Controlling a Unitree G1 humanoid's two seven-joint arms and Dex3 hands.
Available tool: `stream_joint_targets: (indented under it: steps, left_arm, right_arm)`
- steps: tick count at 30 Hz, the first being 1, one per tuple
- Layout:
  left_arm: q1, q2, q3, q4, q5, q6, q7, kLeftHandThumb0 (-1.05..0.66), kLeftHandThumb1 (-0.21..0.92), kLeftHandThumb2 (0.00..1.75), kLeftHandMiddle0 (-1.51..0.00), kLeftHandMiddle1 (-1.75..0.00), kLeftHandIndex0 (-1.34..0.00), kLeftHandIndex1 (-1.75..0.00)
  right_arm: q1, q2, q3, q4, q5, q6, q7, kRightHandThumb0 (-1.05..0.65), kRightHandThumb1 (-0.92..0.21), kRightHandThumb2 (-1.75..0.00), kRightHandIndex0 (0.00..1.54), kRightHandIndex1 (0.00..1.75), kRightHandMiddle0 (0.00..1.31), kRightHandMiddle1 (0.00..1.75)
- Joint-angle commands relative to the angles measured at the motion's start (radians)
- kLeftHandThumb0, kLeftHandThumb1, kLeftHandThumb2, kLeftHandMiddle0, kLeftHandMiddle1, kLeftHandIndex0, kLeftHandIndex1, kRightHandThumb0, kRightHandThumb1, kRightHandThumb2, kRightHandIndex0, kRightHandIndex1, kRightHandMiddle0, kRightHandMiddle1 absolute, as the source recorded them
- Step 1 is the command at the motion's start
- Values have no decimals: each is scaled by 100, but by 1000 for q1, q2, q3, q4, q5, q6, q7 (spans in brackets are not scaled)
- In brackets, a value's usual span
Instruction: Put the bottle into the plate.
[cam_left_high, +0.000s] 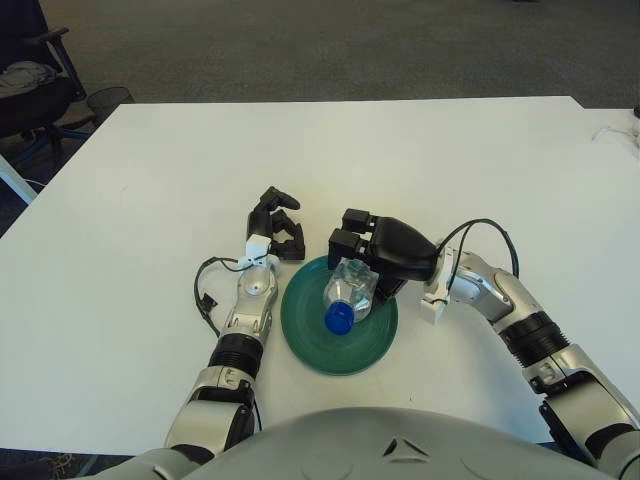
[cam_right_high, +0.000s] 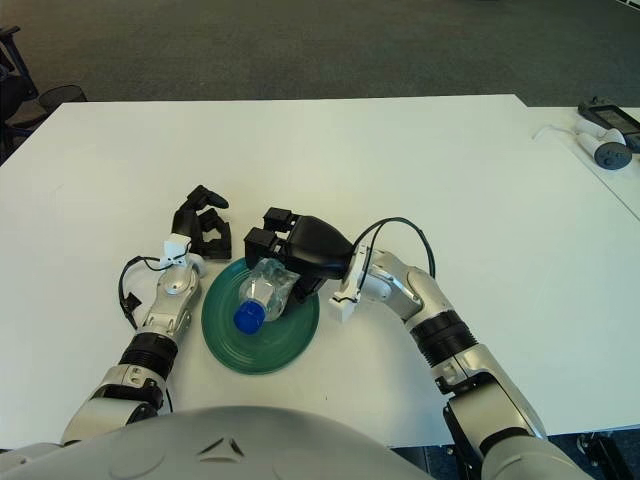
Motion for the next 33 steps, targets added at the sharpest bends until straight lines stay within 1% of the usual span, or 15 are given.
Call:
stream_joint_targets:
  steps: [1, 4, 9, 11, 12, 13, 15, 16, 18, 19, 20, 21, 24, 27, 33]
  left_arm:
    - [-9, 12, -10, 42, 30, 35, 12, 0, -6, 174, -88, -173, -68, -175]
    - [-12, 13, -8, 48, 22, 36, -3, 0, -6, 174, -87, -174, -68, -175]
    - [-17, 4, 1, 55, 3, 34, -8, 0, -8, 175, -91, -168, -70, -175]
    - [-18, 1, 2, 53, 4, 35, -2, 0, -9, 175, -92, -166, -71, -175]
    - [-18, 0, 1, 52, 6, 36, 1, 0, -9, 175, -93, -166, -71, -175]
    - [-18, -1, 1, 51, 8, 37, 3, 0, -9, 175, -93, -165, -71, -175]
    - [-18, -2, 1, 49, 9, 40, 4, 0, -10, 175, -94, -164, -71, -175]
    - [-18, -2, 1, 48, 9, 42, 4, 0, -10, 175, -94, -164, -71, -175]
    - [-19, -5, 1, 47, 8, 47, 5, 0, -10, 175, -94, -164, -71, -175]
    - [-18, -7, 3, 44, 2, 53, 1, 0, -10, 175, -94, -163, -71, -175]
    - [-18, -9, 4, 42, -2, 57, -2, 0, -10, 175, -94, -163, -71, -175]
    - [-16, -10, 5, 37, -8, 62, -7, 0, -10, 175, -94, -164, -71, -175]
    - [-12, -15, 10, 29, -24, 69, -22, 0, -9, 174, -94, -164, -70, -175]
    - [-12, -17, 12, 26, -34, 74, -27, 0, -7, 172, -92, -165, -68, -175]
    - [-10, -22, 16, 26, -49, 74, -32, 0, -6, 171, -90, -167, -67, -175]
  right_arm:
    - [-1, -12, -1, -9, -35, -21, -34, -36, -92, -51, 33, 118, 20, 175]
    - [-2, -16, -1, -9, -51, -29, -53, -36, -92, -51, 33, 119, 20, 175]
    - [2, -24, -5, -22, -80, -44, -89, -36, -92, -51, 35, 120, 20, 175]
    - [3, -27, -8, -28, -100, -44, -105, -36, -92, -52, 35, 115, 20, 175]
    - [4, -29, -9, -31, -109, -43, -113, -42, -92, -53, 34, 109, 16, 164]
    - [4, -32, -10, -37, -121, -42, -121, -51, -92, -55, 34, 96, 11, 147]
    - [2, -40, -10, -50, -149, -38, -133, -60, -92, -57, 25, 77, 4, 121]
    - [2, -45, -9, -57, -164, -35, -138, -62, -92, -57, 22, 68, 3, 110]
    - [0, -57, -8, -68, -189, -32, -147, -67, -92, -60, 17, 35, 1, 76]
    - [0, -64, -9, -73, -201, -31, -153, -68, -92, -61, 16, 29, 1, 70]
    - [1, -69, -9, -77, -209, -30, -158, -71, -92, -66, 11, 19, 1, 53]
    - [1, -73, -9, -81, -218, -28, -165, -73, -92, -69, 8, 13, 0, 42]
    - [1, -83, -8, -91, -246, -21, -190, -78, -92, -75, 3, 4, 0, 19]
    - [2, -93, -8, -99, -264, -19, -214, -82, -92, -77, 1, 1, 0, 6]
    - [6, -108, -1, -105, -271, -24, -247, -86, -92, -76, 0, 0, 0, 1]
